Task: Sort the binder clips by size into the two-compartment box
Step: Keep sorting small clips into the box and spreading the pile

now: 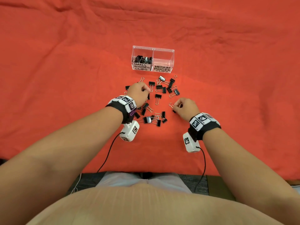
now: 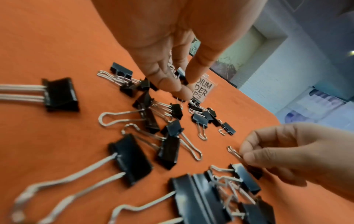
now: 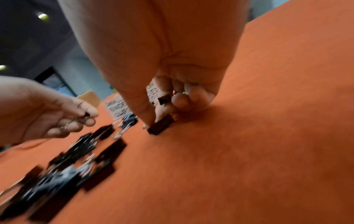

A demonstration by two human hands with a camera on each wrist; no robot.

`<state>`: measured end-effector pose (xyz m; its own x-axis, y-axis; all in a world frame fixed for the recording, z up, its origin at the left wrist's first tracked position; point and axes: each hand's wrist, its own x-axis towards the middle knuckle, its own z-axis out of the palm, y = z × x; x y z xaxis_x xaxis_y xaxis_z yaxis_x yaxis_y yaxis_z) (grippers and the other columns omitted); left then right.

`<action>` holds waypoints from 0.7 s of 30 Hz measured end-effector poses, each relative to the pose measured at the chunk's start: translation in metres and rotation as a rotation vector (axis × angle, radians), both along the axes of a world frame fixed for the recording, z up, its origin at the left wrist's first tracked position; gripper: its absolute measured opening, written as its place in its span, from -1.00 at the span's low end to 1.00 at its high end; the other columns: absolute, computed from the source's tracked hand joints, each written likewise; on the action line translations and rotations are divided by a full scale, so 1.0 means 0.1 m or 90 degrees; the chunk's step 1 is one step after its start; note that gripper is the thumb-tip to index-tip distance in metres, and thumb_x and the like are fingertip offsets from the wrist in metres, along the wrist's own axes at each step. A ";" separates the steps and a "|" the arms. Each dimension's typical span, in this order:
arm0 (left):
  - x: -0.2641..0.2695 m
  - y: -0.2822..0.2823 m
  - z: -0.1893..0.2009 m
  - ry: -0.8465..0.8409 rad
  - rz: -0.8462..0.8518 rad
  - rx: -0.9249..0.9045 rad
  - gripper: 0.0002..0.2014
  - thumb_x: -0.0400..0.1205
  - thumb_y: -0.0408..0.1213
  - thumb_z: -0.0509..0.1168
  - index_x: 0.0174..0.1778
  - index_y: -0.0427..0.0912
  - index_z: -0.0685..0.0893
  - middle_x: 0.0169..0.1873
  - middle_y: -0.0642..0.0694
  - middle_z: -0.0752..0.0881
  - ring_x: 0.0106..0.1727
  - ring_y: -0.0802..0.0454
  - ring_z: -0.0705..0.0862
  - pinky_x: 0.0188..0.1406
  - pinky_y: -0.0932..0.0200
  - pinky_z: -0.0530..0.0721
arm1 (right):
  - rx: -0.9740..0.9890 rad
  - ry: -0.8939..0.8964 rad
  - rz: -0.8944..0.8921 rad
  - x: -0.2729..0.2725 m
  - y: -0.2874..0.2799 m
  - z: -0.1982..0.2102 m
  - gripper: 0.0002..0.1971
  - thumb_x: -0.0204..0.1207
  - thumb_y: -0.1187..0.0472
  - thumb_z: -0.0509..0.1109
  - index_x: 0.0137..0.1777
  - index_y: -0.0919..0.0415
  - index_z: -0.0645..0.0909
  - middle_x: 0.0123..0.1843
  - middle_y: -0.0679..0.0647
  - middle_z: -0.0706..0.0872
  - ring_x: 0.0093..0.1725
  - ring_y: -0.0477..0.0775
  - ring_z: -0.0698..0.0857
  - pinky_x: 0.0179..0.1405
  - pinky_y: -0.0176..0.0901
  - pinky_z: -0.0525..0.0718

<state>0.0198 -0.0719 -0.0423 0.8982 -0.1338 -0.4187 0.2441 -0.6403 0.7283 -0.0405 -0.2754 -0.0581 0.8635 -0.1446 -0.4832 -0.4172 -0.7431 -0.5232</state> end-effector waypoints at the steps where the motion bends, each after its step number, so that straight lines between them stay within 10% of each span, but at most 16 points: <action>1: -0.02 0.04 0.00 0.011 -0.007 0.003 -0.78 0.63 -0.38 0.13 -0.19 -0.08 0.65 -0.25 -0.01 0.69 -0.23 -0.15 0.73 -0.27 0.06 0.68 | -0.008 -0.006 0.025 -0.02 0.06 0.01 -0.91 0.48 0.21 0.40 -0.07 0.21 0.64 -0.18 0.05 0.66 -0.19 0.03 0.60 -0.23 -0.21 0.51; 6: -0.19 0.13 0.02 0.001 -0.159 0.087 -0.71 0.69 -0.36 -0.01 -0.11 -0.31 0.63 -0.43 0.01 0.55 -0.52 0.08 0.44 -0.59 0.22 0.30 | 0.012 -0.084 0.029 -0.05 0.19 0.09 -0.87 0.50 0.11 0.40 -0.10 0.17 0.61 -0.20 0.00 0.60 -0.16 0.03 0.57 -0.18 -0.16 0.48; 14: -0.46 0.20 -0.13 -0.051 -0.391 0.215 -0.73 0.54 0.03 0.35 0.02 -0.05 0.60 -0.06 0.08 0.52 -0.06 0.05 0.53 -0.04 0.08 0.60 | -0.062 -0.034 0.120 -0.09 0.27 0.07 -0.79 0.46 0.02 0.44 -0.09 0.14 0.58 -0.14 -0.01 0.59 -0.13 0.07 0.59 -0.24 -0.14 0.47; 21: -0.40 0.26 -0.10 -0.064 -0.447 0.223 -0.79 0.56 -0.03 0.36 -0.05 -0.09 0.68 -0.10 0.06 0.50 -0.03 0.01 0.58 -0.10 0.10 0.58 | -0.065 -0.037 0.114 -0.10 0.25 0.14 -0.76 0.48 -0.04 0.41 -0.16 0.14 0.59 -0.30 -0.06 0.53 -0.23 0.06 0.56 -0.31 -0.14 0.43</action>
<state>-0.0205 -0.0456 -0.0527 0.6884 -0.5585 -0.4628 -0.3578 -0.8165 0.4531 -0.0503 -0.2499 -0.0441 0.9059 -0.0326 -0.4223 -0.2453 -0.8532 -0.4602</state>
